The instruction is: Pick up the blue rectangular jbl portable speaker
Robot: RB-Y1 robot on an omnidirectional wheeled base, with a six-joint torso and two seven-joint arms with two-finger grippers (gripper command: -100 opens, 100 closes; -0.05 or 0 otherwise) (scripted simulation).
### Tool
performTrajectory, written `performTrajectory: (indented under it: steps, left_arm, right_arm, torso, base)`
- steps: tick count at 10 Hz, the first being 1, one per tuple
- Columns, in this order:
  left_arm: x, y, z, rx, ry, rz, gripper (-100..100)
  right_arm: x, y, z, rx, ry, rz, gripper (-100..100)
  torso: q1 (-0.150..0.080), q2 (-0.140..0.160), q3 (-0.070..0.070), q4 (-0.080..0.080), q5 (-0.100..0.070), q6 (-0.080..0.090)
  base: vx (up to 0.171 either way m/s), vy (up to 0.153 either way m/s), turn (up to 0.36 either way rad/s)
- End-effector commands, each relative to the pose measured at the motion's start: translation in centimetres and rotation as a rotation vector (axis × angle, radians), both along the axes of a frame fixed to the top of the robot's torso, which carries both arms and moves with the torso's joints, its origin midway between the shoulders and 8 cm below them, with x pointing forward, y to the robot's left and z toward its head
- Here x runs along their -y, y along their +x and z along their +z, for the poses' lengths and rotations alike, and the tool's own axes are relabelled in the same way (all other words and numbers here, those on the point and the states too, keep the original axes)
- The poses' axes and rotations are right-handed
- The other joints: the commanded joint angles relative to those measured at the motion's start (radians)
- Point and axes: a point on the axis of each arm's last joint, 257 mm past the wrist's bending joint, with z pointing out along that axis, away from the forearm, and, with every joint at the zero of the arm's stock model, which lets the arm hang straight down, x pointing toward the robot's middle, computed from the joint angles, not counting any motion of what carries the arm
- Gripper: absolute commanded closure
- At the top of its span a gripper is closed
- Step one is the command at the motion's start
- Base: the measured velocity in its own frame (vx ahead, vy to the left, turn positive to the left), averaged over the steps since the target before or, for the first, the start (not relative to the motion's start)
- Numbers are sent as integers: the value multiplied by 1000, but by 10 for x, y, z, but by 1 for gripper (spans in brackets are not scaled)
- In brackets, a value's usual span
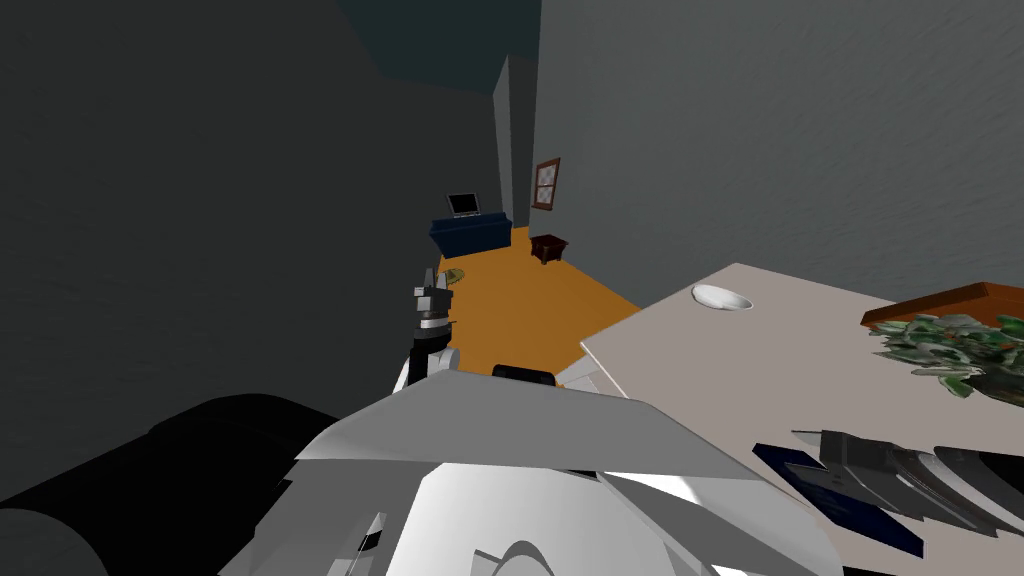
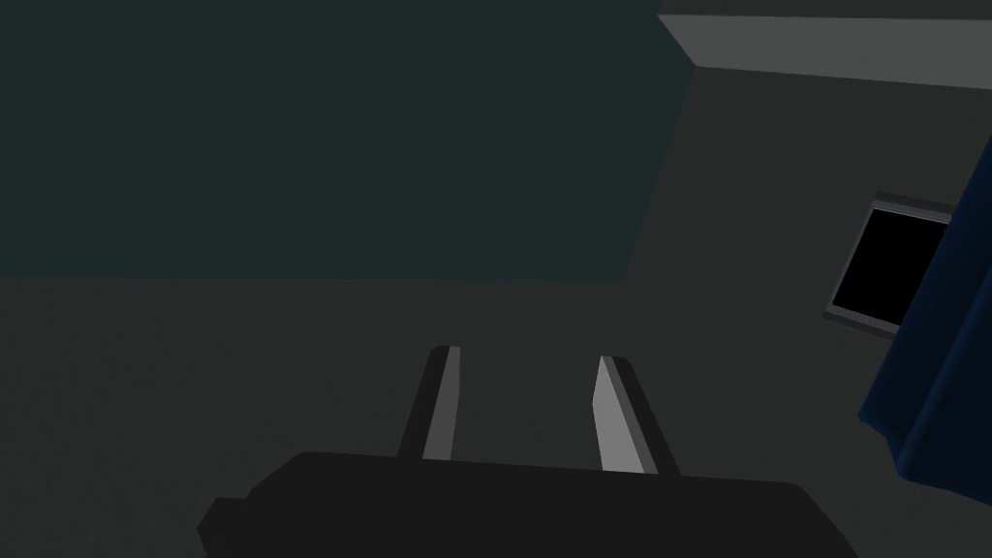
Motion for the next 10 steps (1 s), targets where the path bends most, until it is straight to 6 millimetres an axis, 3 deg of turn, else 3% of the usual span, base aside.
performTrajectory:
  steps: [1, 2, 3, 4, 7, 8, 10]
  left_arm:
    - [0, 0, 0, 0, 0, 0, 0]
    - [0, 0, 0, 0, 0, 0, 0]
    - [0, 0, 0, 0, 0, 0, 0]
    - [0, 0, 0, 0, 0, 0, 0]
    - [0, 0, 0, 0, 0, 0, 0]
    - [0, 0, 0, 0, 0, 0, 0]
    - [0, 0, 0, 0, 0, 0, 0]
  right_arm:
    - [8, -12, -2, -31, -20, -6, -100]
    - [4, -6, -2, -19, -12, -3, -100]
    - [5, -7, -2, -21, -14, -4, 0]
    - [5, -19, -14, -24, -15, -16, -100]
    - [5, -25, -21, -26, -14, -21, -100]
    - [5, -25, -21, -26, -15, -21, 100]
    - [6, -25, -21, -24, -16, -23, 100]
  torso:
    - [0, 0, 0, 0, 0, 0]
    - [2, -4, -2, -1, 1, 0]
    - [4, -7, -4, -2, 1, 0]
    - [6, -9, -6, -2, 2, 0]
    - [7, -13, -8, -3, 2, 0]
    - [7, -13, -8, -3, 2, 0]
    - [8, -11, -7, -3, 2, -1]
  base:
    - [-84, -55, 40]
    - [-30, -27, 7]
    - [-8, -6, -2]
    - [18, 0, 79]
    - [27, 2, 44]
    - [0, 0, 0]
    - [0, 0, 0]
